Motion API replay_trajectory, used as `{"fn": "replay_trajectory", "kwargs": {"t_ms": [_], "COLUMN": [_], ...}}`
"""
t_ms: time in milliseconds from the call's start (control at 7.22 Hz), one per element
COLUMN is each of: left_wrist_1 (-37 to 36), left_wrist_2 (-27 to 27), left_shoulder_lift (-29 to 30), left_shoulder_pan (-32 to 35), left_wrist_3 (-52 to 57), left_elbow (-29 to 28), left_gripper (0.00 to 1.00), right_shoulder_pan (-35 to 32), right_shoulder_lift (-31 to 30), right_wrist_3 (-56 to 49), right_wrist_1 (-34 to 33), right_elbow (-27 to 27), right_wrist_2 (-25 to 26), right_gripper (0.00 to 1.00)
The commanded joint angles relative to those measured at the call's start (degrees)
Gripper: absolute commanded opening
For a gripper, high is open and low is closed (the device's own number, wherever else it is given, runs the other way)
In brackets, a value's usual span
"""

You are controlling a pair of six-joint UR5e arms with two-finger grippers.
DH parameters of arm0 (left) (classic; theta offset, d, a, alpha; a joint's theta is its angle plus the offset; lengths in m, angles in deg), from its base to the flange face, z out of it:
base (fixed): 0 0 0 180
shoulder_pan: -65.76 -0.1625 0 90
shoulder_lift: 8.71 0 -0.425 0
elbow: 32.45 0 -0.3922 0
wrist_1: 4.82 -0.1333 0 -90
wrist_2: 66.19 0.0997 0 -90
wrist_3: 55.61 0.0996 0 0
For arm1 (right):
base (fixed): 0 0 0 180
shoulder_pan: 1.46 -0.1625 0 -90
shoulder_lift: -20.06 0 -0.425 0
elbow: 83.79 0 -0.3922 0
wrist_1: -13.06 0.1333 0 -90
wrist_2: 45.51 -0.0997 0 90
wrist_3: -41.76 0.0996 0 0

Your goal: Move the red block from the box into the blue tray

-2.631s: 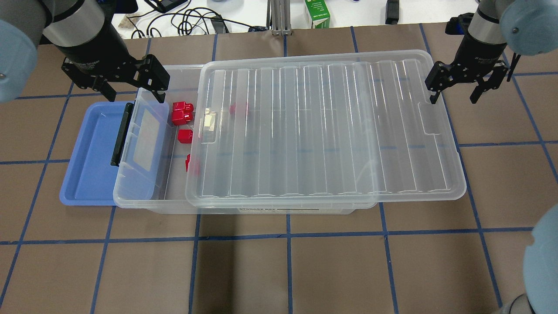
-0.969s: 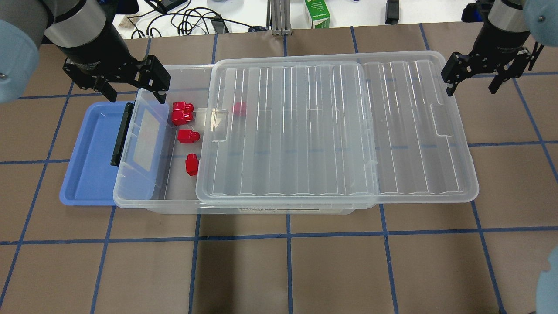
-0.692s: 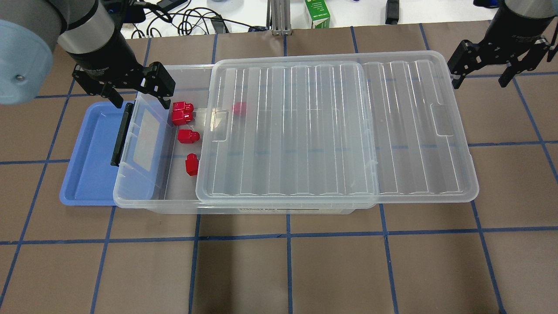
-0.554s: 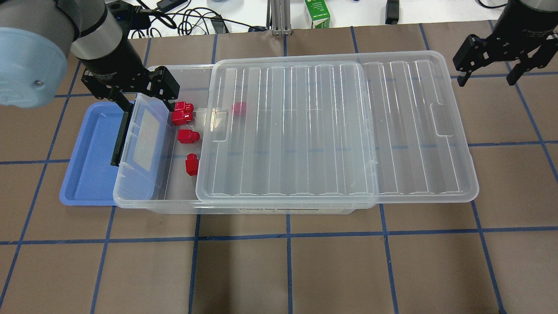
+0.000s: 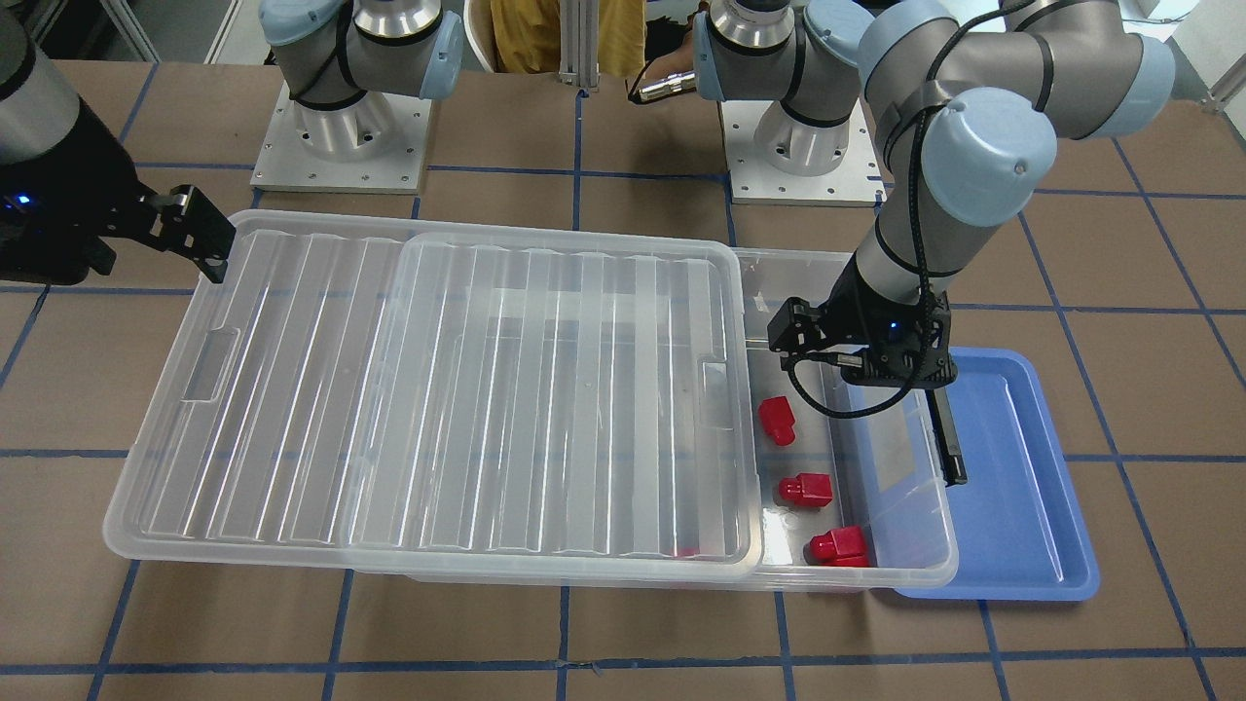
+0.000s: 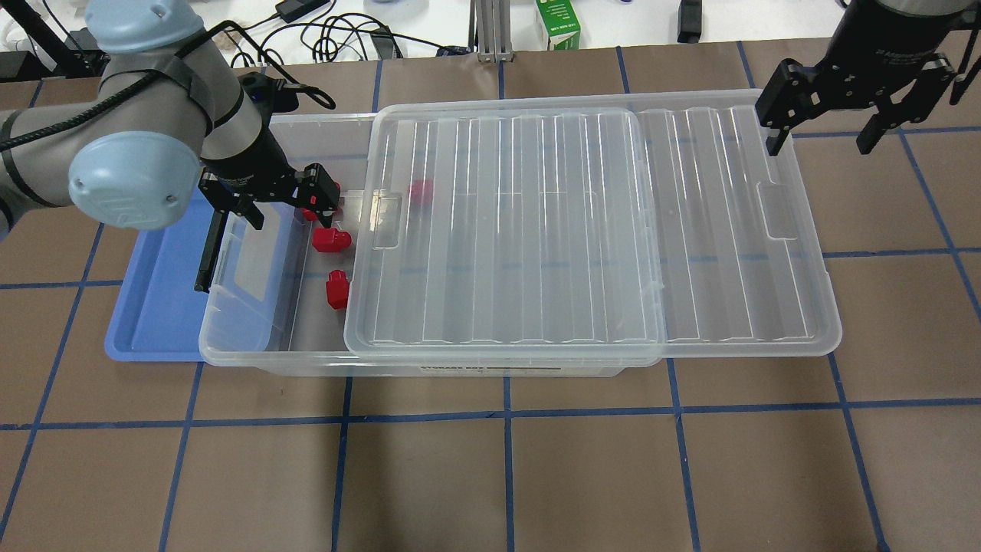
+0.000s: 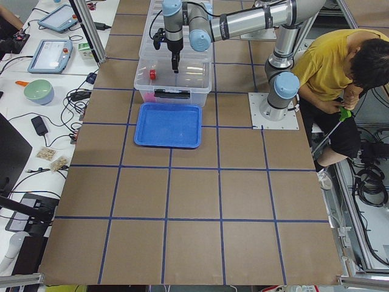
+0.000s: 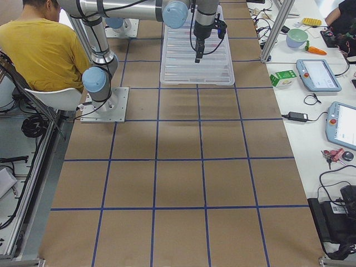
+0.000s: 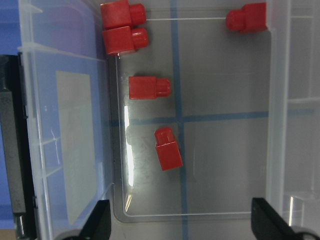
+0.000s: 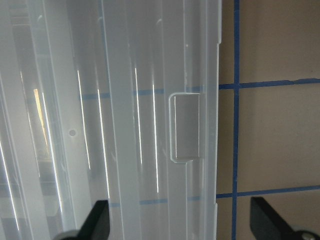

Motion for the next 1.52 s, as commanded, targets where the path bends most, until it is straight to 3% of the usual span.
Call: {"fn": "replay_trajectory", "kwargs": {"t_ms": [0,1385], "left_wrist_1": [-4.61,-13.6], "left_wrist_2": [0.14,-0.39], "left_shoulder_lift": [1.8,6.72], "left_shoulder_pan": [-0.33,-0.15], "left_wrist_3": [0.1,-0.69], "left_elbow": [3.98,11.73], "left_gripper": [1.0,1.0], "right_shoulder_pan": [-0.73,-1.0], "right_shoulder_lift": [-0.24,-0.95], "right_wrist_3": [0.52,1.58], "right_wrist_1": [-0.26,0.35], "right_elbow": [0.01,0.18], "right_wrist_2": [-0.12,0.58], "right_gripper": [1.0,1.0]}}
